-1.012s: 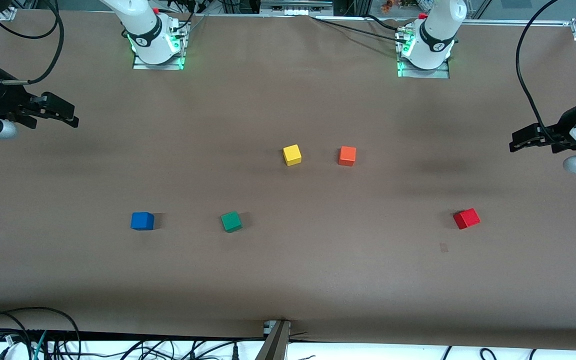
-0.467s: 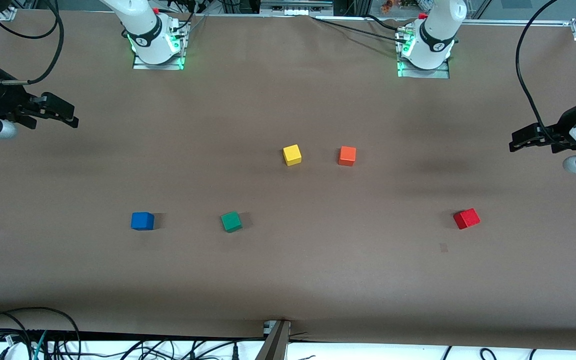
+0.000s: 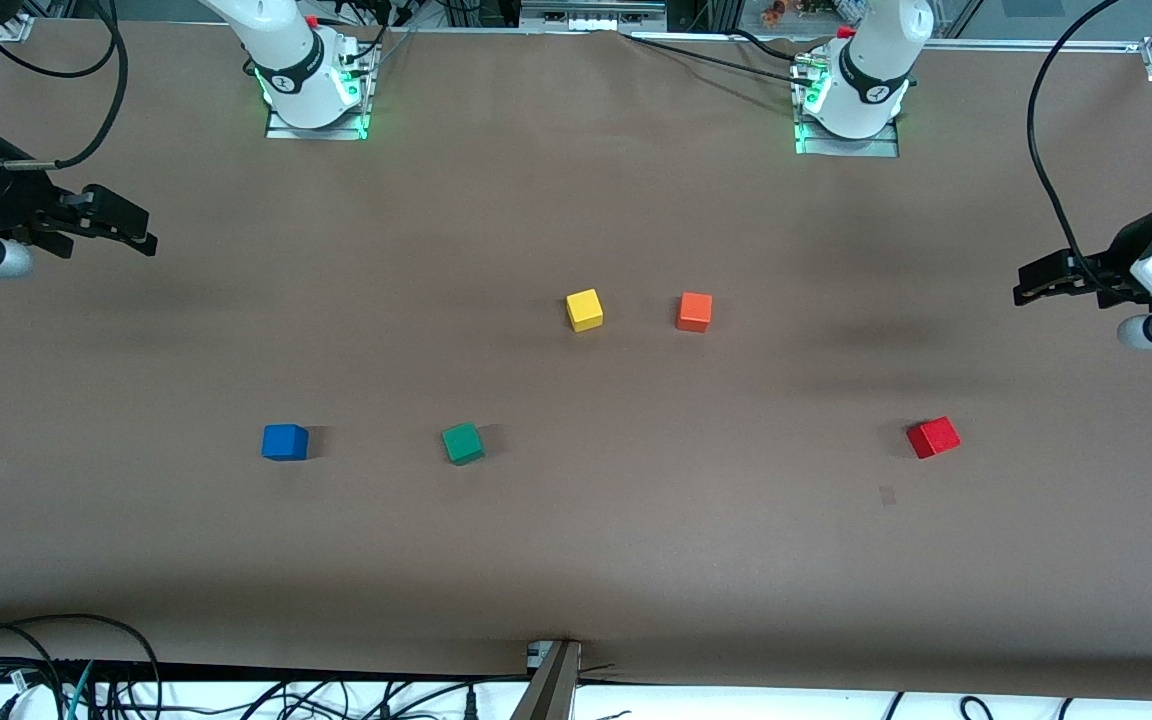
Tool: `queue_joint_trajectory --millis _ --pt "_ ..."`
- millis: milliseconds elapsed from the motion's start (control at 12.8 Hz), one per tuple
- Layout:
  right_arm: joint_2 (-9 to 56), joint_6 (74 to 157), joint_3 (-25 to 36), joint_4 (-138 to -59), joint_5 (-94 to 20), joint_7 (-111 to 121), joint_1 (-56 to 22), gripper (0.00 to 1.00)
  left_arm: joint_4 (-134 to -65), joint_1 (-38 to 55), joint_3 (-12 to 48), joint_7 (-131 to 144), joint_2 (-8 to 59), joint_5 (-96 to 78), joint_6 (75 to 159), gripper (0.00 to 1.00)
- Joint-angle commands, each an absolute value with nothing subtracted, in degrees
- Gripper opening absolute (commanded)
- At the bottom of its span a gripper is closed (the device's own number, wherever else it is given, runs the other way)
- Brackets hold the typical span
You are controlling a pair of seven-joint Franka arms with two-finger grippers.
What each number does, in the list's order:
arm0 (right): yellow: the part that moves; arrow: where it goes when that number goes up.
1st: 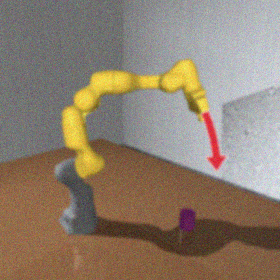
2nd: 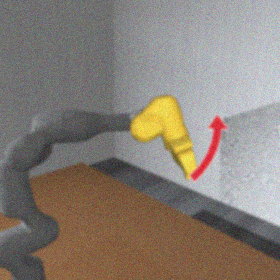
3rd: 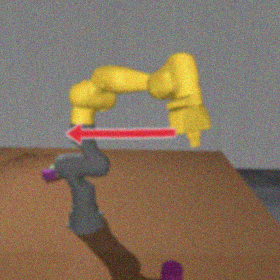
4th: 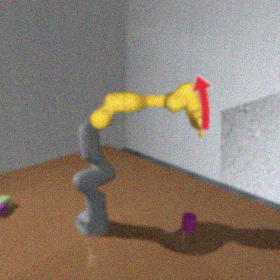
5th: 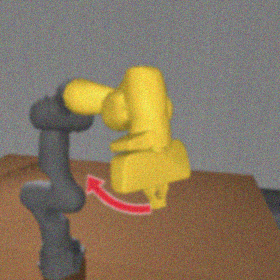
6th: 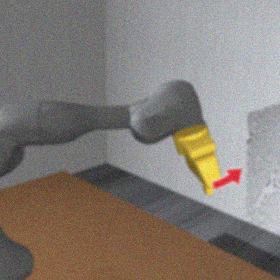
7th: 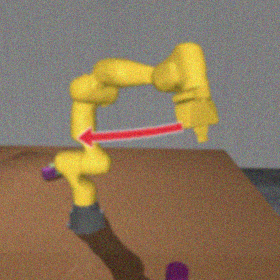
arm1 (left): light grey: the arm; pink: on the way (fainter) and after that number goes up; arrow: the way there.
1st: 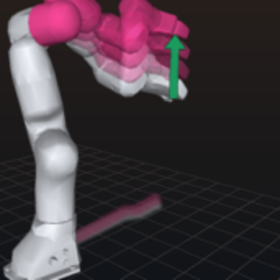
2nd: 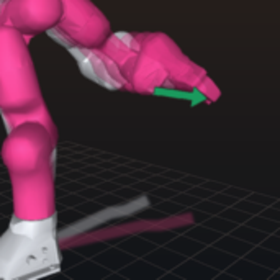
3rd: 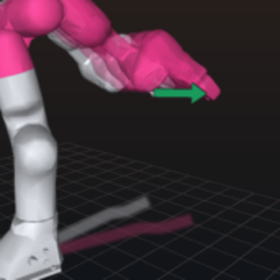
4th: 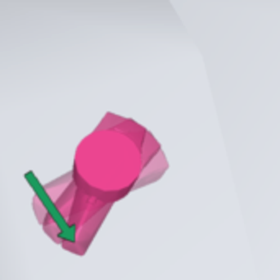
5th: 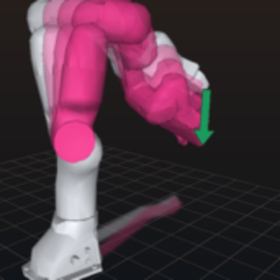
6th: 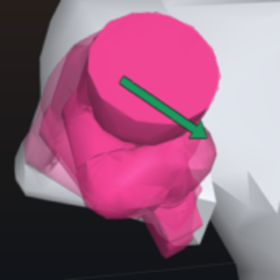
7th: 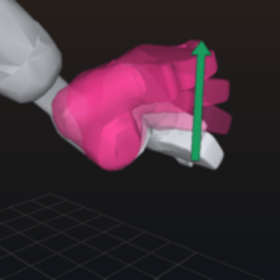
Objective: Pass red block to right arm, stack on blue
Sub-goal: 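Lower the left gripper over the red cube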
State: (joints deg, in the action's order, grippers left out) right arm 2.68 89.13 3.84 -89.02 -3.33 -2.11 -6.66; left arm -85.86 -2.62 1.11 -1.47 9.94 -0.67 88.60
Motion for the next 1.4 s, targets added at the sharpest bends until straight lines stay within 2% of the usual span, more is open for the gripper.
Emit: queue_joint_trajectory --millis 0,1012,1323 --pt "3.16 88.59 3.60 -87.71 -3.25 -2.37 -6.42 1.00 -83.85 -3.25 1.23 -2.02 13.61 -0.97 87.80 1.00" --pt "3.16 88.33 3.60 -87.71 -3.25 -2.37 -6.42 1.00 -85.69 -6.68 1.05 4.72 32.25 -1.32 109.32 1.00" --pt "3.16 88.42 3.60 -87.71 -3.25 -2.37 -6.42 1.00 -92.79 -6.68 1.05 7.29 33.66 -1.41 121.08 1.00"
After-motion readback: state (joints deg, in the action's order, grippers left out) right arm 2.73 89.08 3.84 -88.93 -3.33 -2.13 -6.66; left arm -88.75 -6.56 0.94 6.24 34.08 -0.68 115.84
